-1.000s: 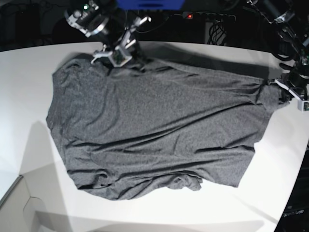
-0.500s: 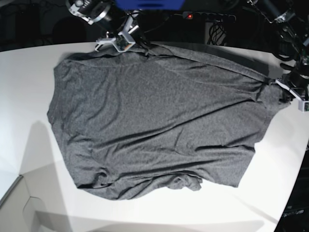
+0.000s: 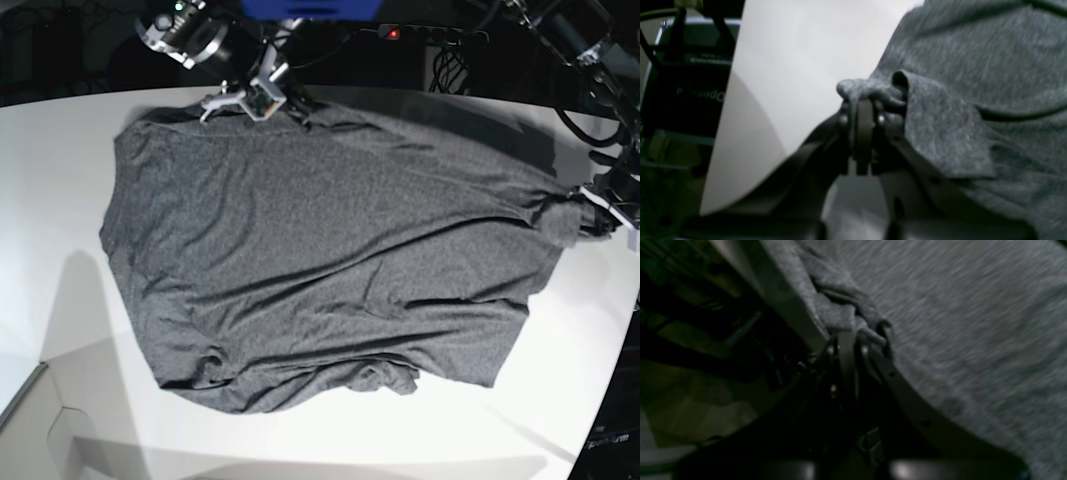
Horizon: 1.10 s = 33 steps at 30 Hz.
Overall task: Layout the t-shirt on the table in an organized manner, then fold the t-shirt properly
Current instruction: 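Drag the grasped fabric across the shirt with both grippers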
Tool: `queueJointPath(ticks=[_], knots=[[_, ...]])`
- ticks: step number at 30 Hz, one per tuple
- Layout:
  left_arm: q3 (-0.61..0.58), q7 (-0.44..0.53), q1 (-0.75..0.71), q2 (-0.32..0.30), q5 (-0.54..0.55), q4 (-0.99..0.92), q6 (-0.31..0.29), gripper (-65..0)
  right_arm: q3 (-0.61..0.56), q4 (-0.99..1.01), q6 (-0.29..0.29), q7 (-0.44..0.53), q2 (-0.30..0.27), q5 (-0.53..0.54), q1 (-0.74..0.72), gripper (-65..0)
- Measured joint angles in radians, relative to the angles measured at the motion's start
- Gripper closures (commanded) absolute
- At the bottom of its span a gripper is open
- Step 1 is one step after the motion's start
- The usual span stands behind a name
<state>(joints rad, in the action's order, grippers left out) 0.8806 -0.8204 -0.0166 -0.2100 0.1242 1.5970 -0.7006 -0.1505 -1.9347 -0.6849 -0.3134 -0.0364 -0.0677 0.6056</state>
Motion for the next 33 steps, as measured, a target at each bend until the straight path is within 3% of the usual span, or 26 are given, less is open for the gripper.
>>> queueJointPath(ticks=[3, 8, 14, 22, 27, 33], knots=[[-0.001, 0.0, 0.024, 0.0, -0.004, 0.0, 0.0, 0.0, 0.0, 0.0, -0.003, -0.013, 0.0, 0.0, -0.044, 0.0], [-0.014, 0.004, 0.068, -0.001, -0.004, -0.048, 0.0, 0.0, -0.001, 0.0, -0.007, -0.153, -0.036, 0.002, -0.145, 0.0], [-0.082, 0.01, 0.092, 0.002, -0.007, -0.097, 0.0, 0.0, -0.002, 0.0, -0.01, -0.218, -0.051, 0.005, -0.227, 0.0], [-0.132, 0.009, 0.124, 0.002, -0.012, -0.106, 0.0, 0.0, 0.002, 0.079, -0.01, -0.227, -0.082, 0.005, -0.307, 0.0], [-0.131, 0.015, 0.193, 0.0, -0.1, -0.182, 0.0, 0.0, 0.002, 0.104, -0.01, -0.229, -0.082, 0.004, -0.343, 0.0], [-0.131, 0.011, 0.234, -0.001, -0.12, -0.212, 0.0, 0.0, 0.002, 0.13, -0.01, -0.225, -0.082, 0.005, -0.394, 0.0]])
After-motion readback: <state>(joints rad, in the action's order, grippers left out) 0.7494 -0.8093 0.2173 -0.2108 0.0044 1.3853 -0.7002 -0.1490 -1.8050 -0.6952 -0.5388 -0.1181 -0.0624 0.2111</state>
